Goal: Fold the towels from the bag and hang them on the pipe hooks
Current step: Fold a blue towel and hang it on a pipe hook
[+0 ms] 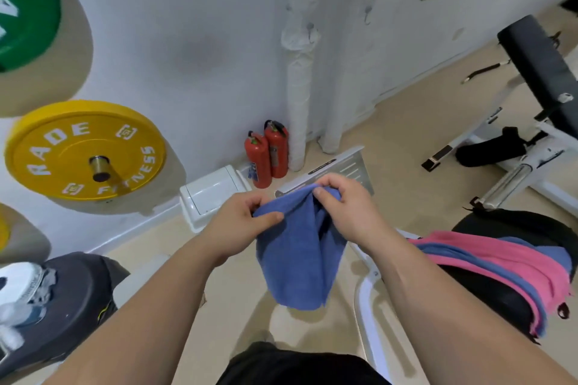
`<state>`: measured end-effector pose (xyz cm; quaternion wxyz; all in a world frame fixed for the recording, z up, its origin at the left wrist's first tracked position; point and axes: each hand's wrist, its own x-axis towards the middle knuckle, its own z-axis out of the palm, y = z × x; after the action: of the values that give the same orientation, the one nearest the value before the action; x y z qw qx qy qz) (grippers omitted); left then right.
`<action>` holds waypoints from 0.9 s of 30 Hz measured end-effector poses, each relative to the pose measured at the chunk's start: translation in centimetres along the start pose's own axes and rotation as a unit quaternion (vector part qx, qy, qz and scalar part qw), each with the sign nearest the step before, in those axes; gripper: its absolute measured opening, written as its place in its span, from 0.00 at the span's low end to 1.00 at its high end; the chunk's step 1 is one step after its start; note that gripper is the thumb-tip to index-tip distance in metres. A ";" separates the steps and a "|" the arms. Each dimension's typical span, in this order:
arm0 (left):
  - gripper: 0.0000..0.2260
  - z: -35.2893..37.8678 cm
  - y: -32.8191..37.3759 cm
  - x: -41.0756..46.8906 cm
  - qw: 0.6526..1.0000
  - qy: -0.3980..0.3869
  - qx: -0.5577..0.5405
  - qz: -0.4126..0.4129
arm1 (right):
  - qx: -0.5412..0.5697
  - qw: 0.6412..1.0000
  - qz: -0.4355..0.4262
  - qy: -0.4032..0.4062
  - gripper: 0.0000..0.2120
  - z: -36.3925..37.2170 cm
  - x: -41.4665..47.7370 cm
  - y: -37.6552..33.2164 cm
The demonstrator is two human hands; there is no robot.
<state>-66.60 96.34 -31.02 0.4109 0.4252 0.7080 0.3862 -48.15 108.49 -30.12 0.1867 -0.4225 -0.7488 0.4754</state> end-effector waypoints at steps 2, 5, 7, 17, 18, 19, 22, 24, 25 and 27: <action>0.11 -2.2 -1.4 0.7 0.998 -0.049 0.007 -0.032 | 0.007 1.000 0.020 0.017 0.07 0.5 1.0 -0.6; 0.12 -4.6 -2.8 1.9 0.977 -0.174 0.100 -0.071 | 0.027 0.998 0.041 0.032 0.09 0.9 2.1 -1.1; 0.10 -4.9 -3.6 2.9 0.968 -0.198 0.132 -0.081 | 0.037 0.997 0.051 0.047 0.09 0.8 2.8 -1.2; 0.06 -3.1 -3.4 8.2 0.962 0.086 -0.179 -0.188 | 0.018 0.991 0.101 0.082 0.06 -2.5 9.7 2.1; 0.05 -2.6 -2.7 8.6 0.954 0.100 -0.207 -0.193 | 0.015 0.992 0.098 0.075 0.06 -2.8 10.2 2.4; 0.05 -1.8 -1.9 9.2 0.949 0.106 -0.228 -0.192 | 0.017 0.995 0.081 0.062 0.06 -3.0 10.6 2.6; 0.05 1.5 1.9 11.0 0.939 0.084 -0.280 -0.178 | 0.085 0.996 0.034 -0.016 0.04 -3.0 10.9 2.5; 0.06 4.0 4.6 12.4 0.931 0.070 -0.318 -0.164 | 0.167 0.983 0.037 -0.070 0.05 -2.8 11.0 2.4; 0.06 5.1 5.8 13.1 0.927 0.070 -0.337 -0.152 | 0.216 0.971 0.050 -0.089 0.07 -2.9 11.3 2.4; 0.08 6.5 7.4 14.1 0.924 0.089 -0.353 -0.119 | 0.331 0.933 0.091 -0.109 0.13 -4.0 12.1 2.5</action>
<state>-62.84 113.12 -30.27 0.5122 0.1290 0.6054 0.5953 -51.18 120.98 -31.89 0.1894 -0.3483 -0.5233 0.7543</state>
